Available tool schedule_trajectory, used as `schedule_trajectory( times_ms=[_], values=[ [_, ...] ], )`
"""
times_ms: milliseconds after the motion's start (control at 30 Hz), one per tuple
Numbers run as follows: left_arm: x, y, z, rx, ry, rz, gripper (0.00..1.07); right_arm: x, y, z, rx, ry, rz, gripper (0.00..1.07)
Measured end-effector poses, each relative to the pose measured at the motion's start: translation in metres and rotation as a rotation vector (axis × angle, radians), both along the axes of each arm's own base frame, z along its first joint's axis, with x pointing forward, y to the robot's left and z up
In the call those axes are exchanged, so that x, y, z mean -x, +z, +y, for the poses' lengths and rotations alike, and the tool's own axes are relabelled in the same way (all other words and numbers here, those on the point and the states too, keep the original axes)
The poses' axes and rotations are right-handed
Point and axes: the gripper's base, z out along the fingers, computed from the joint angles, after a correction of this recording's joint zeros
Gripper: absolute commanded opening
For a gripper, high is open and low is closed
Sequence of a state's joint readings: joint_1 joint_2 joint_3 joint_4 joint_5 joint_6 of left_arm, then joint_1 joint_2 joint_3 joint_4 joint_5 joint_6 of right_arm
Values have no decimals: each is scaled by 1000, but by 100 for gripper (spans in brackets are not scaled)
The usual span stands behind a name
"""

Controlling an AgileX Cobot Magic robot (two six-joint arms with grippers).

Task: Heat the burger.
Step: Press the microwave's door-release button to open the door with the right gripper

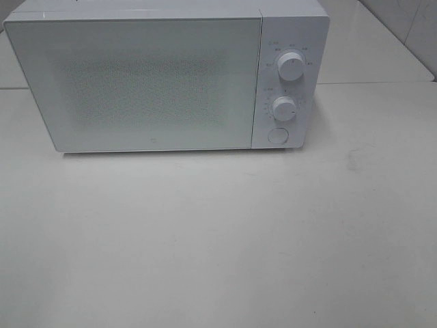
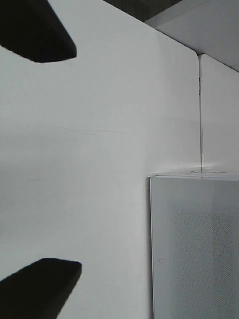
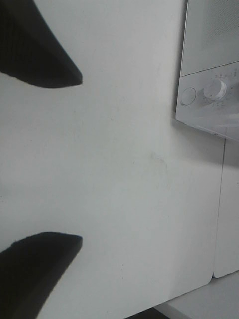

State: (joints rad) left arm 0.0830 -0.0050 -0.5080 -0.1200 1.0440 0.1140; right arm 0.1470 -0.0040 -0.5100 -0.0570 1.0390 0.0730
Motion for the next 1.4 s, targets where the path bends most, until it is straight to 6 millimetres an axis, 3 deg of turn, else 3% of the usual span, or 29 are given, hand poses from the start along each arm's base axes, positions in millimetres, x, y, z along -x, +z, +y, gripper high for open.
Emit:
schedule_trajectory(
  times_ms=[500, 767, 900, 1400],
  values=[
    [0, 0, 0, 0, 0, 0, 100, -1, 0, 0, 2, -1, 5, 76],
    [0, 0, 0, 0, 0, 0, 100, -22, 13, 3, 6, 4, 15, 76],
    [0, 0, 0, 0, 0, 0, 100, -46, 19, 7, 7, 11, 1, 76],
    [0, 0, 0, 0, 0, 0, 100, -133, 3, 24, -45, 34, -59, 76]
  ],
)
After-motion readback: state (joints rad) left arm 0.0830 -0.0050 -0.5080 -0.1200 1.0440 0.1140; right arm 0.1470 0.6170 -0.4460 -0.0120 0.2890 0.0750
